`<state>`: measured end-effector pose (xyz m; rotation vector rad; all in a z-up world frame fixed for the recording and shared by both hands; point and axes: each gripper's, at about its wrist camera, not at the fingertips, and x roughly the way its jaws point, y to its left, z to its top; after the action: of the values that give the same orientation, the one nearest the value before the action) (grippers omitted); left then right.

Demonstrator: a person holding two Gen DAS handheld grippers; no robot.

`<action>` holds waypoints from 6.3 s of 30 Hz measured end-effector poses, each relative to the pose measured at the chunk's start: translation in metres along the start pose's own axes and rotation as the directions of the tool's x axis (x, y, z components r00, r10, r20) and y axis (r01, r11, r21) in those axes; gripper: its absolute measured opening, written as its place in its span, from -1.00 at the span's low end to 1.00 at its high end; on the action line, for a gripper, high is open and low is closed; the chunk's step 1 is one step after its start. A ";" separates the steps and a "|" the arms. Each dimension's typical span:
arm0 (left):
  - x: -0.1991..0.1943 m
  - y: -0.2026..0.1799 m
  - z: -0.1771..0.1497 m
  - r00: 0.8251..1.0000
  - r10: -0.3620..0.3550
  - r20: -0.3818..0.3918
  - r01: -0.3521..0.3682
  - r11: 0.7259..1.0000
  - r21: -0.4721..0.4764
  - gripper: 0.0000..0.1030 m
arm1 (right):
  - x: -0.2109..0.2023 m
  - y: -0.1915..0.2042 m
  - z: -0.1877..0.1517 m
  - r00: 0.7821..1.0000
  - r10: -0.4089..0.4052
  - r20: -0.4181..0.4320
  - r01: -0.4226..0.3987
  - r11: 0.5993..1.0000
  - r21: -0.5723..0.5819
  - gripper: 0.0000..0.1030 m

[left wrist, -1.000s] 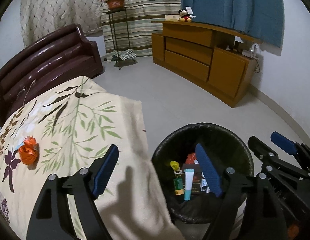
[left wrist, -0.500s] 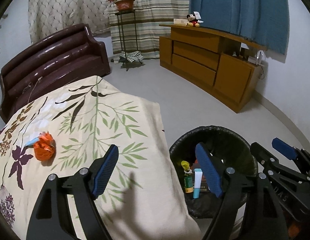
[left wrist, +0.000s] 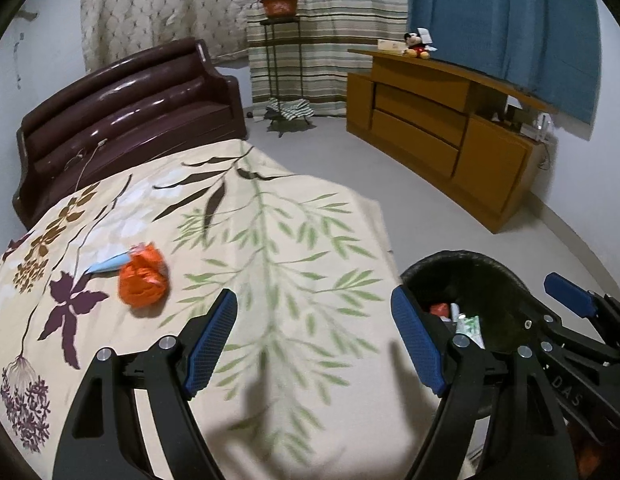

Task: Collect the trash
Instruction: 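Move both tools back toward the orange bag and blue tube on the bed, then grasp the orange plastic bag with the left tool, then grasp the light-blue tube with the right tool while the left tool holds the orange bag, then carry the orange bag and blue tube over the black bin with both tools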

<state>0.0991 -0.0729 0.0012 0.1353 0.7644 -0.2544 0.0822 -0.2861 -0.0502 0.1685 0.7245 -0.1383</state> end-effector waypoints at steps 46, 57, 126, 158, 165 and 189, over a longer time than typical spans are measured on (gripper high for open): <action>0.009 0.133 -0.005 0.999 0.009 -0.054 -0.015 0.994 -0.109 -0.16 | 0.037 0.121 0.017 0.988 0.141 -0.067 -0.150 0.975 -0.165 0.22; -0.015 0.195 -0.019 0.994 0.099 -0.051 -0.106 0.980 -0.169 -0.16 | 0.036 0.174 0.017 0.976 0.200 -0.088 -0.215 0.950 -0.227 0.22; -0.031 0.348 -0.066 0.967 0.231 -0.104 -0.253 0.906 -0.339 -0.16 | 0.096 0.344 0.016 0.940 0.230 -0.251 -0.324 0.829 -0.456 -0.34; -0.041 0.221 -0.047 0.992 0.120 -0.025 -0.122 0.961 -0.246 -0.16 | 0.021 0.228 0.001 0.969 0.209 -0.129 -0.241 0.909 -0.339 -0.70; -0.036 0.172 -0.037 0.998 0.058 -0.009 -0.058 0.979 -0.196 -0.16 | 0.010 0.180 0.003 0.982 0.170 -0.087 -0.188 0.941 -0.282 -0.70; -0.014 0.000 -0.011 0.987 -0.161 0.010 0.160 0.987 0.024 -0.16 | -0.008 0.010 0.002 0.999 -0.046 -0.010 0.045 0.996 -0.072 -0.70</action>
<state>0.0822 -0.0679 0.0033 0.0943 0.7614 -0.4169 0.0794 -0.2767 -0.0429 0.0849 0.7445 -0.1545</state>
